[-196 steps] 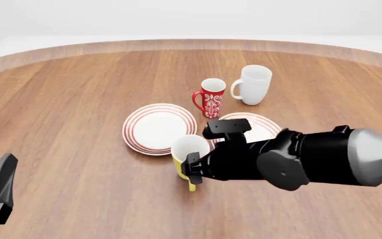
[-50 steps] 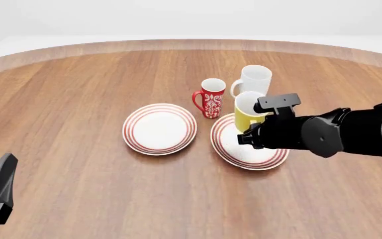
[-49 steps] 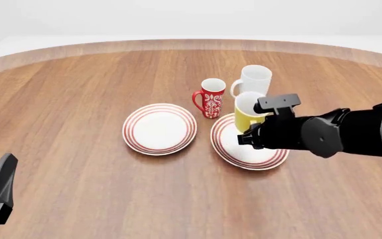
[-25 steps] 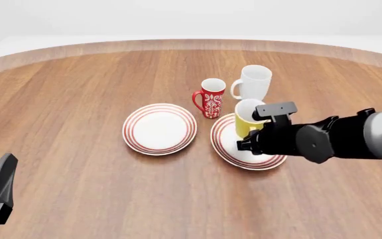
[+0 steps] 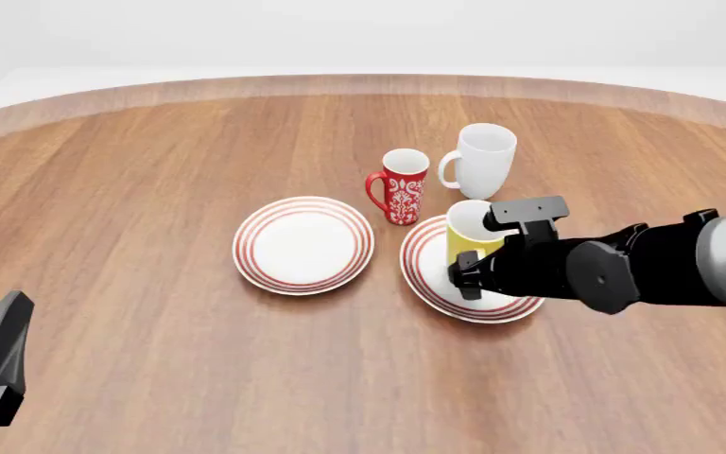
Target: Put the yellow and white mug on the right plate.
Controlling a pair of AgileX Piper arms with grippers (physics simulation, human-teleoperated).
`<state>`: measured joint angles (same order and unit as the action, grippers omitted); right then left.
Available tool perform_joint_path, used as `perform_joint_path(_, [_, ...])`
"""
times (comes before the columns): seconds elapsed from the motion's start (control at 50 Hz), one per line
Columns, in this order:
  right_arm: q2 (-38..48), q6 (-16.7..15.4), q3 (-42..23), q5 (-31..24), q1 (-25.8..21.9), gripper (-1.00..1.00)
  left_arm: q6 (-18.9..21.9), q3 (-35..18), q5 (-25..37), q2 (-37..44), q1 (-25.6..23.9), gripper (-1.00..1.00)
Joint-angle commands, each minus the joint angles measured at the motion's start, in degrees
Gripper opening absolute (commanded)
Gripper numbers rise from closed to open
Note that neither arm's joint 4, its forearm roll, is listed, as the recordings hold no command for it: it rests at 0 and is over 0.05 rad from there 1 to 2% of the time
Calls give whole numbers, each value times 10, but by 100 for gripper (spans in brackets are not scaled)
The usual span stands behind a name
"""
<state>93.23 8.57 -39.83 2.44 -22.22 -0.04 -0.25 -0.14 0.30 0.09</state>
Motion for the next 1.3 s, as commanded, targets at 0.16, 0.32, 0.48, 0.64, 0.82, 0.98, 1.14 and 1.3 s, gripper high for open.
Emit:
perform_joint_path(0.16, [-36, 10, 28, -6, -1, 100, 0, 0, 0, 0, 0, 100])
perform_joint_path(0.32, [-71, 15, 46, -20, -3, 100, 0, 0, 0, 0, 0, 100])
perform_joint_path(0.48, [-127, 24, 61, -48, -10, 100, 0, 0, 0, 0, 0, 100])
perform_joint_path(0.64, [-193, 29, 72, -86, -13, 100, 0, 0, 0, 0, 0, 100])
perform_joint_path(0.82, [-241, 32, 78, -115, -20, 100, 0, 0, 0, 0, 0, 100])
perform_joint_path(0.98, [-286, 38, 78, -144, -25, 100, 0, 0, 0, 0, 0, 100])
perform_joint_path(1.14, [-323, 43, 85, -163, -26, 100, 0, 0, 0, 0, 0, 100])
perform_joint_path(1.3, [-374, 46, 84, -199, -25, 100, 0, 0, 0, 0, 0, 100])
